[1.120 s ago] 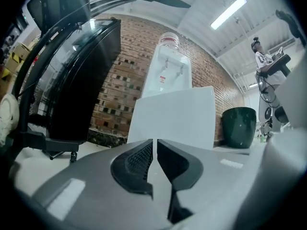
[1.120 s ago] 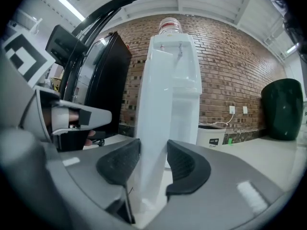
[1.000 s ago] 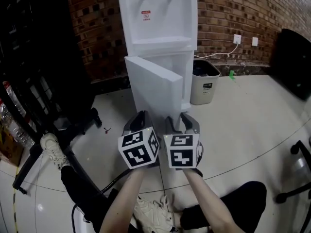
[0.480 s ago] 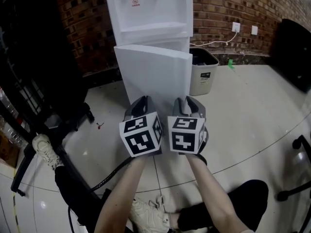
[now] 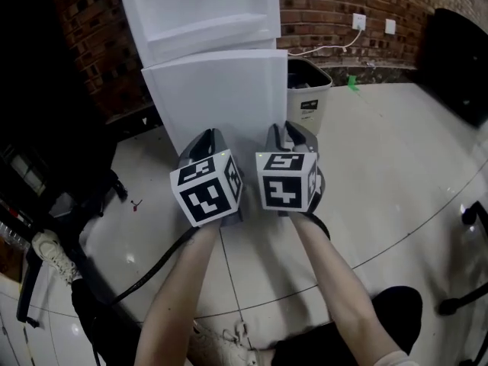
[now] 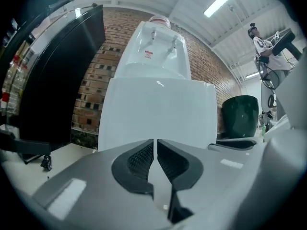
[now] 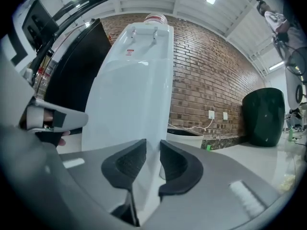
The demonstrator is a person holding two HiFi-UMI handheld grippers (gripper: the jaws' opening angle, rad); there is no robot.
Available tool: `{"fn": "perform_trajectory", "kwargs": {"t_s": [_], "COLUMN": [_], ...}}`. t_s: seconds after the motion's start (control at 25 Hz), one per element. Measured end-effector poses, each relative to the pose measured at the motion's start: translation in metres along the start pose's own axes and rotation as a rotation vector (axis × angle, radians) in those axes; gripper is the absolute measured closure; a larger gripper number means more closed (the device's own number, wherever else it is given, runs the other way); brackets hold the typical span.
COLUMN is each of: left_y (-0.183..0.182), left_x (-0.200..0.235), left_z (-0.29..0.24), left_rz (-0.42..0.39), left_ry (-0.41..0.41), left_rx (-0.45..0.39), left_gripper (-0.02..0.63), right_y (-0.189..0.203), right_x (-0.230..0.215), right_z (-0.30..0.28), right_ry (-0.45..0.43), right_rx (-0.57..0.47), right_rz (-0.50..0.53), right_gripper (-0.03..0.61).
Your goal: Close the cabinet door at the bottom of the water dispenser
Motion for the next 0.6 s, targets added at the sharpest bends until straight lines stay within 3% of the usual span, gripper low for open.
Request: {"fn": "perform_trajectory", "kwargs": {"t_s": [0.36, 0.6], "left_y": [0.014, 0.003], "left_x": [0.005, 0.025], "left_z": [-0.050, -0.068], "left_rz": [0.099, 0.059], "left_ry": [-0.050, -0.094], "left_rx": [0.059, 0.031], "left_gripper": [0.589, 0.589], "right_y": [-0.008, -0.012], "right_x": [-0.025, -0.031], "right_z": [-0.053, -0.077], "right_ry": [-0.047, -0.058], "right_rx": [0.045, 0.049], "right_rz": [-0.063, -0.100], "right_gripper": [0.497, 0.522]}}
Point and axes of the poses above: the fingertips, and each gripper's own axes: z backward along the fingers, x to its left, y out of its underside, the point moved 9 cm from there along z, backward along the fingers, and after that the axes turned 12 degrees about -z, right-handed, at the moved point
